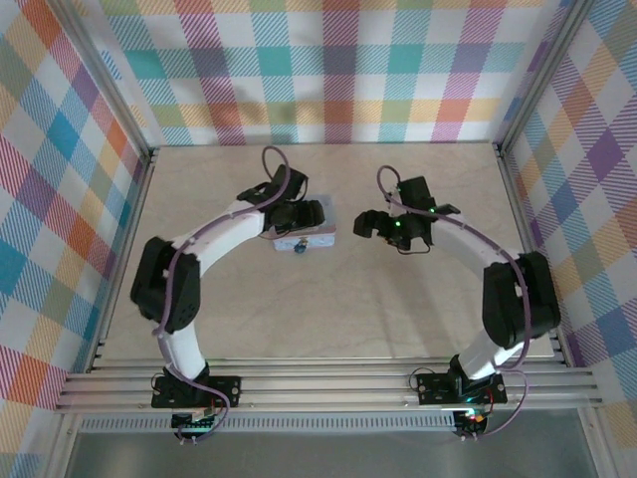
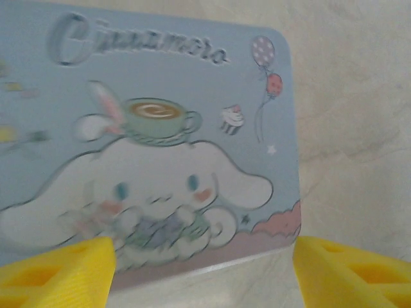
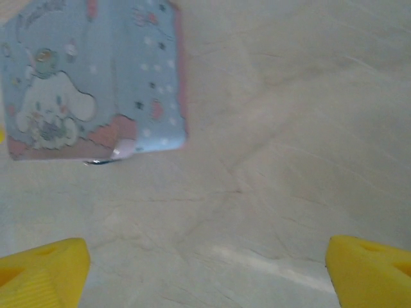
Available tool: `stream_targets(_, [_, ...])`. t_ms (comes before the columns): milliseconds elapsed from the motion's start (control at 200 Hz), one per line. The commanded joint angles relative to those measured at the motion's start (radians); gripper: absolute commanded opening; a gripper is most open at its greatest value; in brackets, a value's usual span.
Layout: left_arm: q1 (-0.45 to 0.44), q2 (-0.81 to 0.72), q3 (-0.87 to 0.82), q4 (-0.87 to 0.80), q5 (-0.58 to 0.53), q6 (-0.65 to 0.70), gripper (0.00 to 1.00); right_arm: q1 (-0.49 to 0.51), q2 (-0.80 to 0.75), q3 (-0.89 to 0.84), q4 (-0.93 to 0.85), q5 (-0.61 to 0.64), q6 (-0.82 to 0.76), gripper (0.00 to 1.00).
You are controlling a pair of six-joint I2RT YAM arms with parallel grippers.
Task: Unlock the padlock with the key
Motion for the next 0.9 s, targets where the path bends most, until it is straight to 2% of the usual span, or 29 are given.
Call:
stream_targets(0, [0.044,-0.151,-0.086,-0.039,-0.051,-0.022,0.74,0.024,0.068,0.108,-0.073,-0.038,-0.016,0.92])
stream_targets(125, [0.119,-0.241,-0.25,0.039,0.001,-0.068,0.75,0.055,0.146,0.194,-0.084,-0.068,-0.016,0.89])
stream_targets(180, [0.151,-0.253,-0.312,0.076,0.04,-0.091,0.75,0.075,0.178,0.223,-0.086,-0.08,-0.019,0.83])
stream_targets(280, [0.214,-0.235,-0.375,0.133,0.133,-0.13,0.67,0.102,0.239,0.276,-0.103,-0.091,-0.024,0.72])
stream_targets(355, [0.242,-0.207,-0.388,0.182,0.191,-0.14,0.64,0.114,0.29,0.328,-0.138,-0.078,-0.032,0.7])
stream_targets(465, [0.248,-0.152,-0.34,0.204,0.242,-0.122,0.64,0.124,0.36,0.419,-0.211,-0.018,-0.046,0.72])
stream_targets(645, [0.248,-0.011,-0.218,0.205,0.345,-0.097,0.59,0.126,0.444,0.531,-0.239,-0.023,-0.05,0.73])
stream_targets(740, [0.246,0.059,-0.154,0.205,0.379,-0.095,0.57,0.125,0.501,0.594,-0.253,-0.04,-0.05,0.69])
stream_targets(830, [0.239,0.11,-0.099,0.205,0.406,-0.098,0.55,0.126,0.556,0.678,-0.308,-0.059,-0.058,0.61])
stream_targets(895, [0.227,0.148,-0.048,0.197,0.427,-0.094,0.54,0.124,0.565,0.709,-0.336,-0.021,-0.066,0.54])
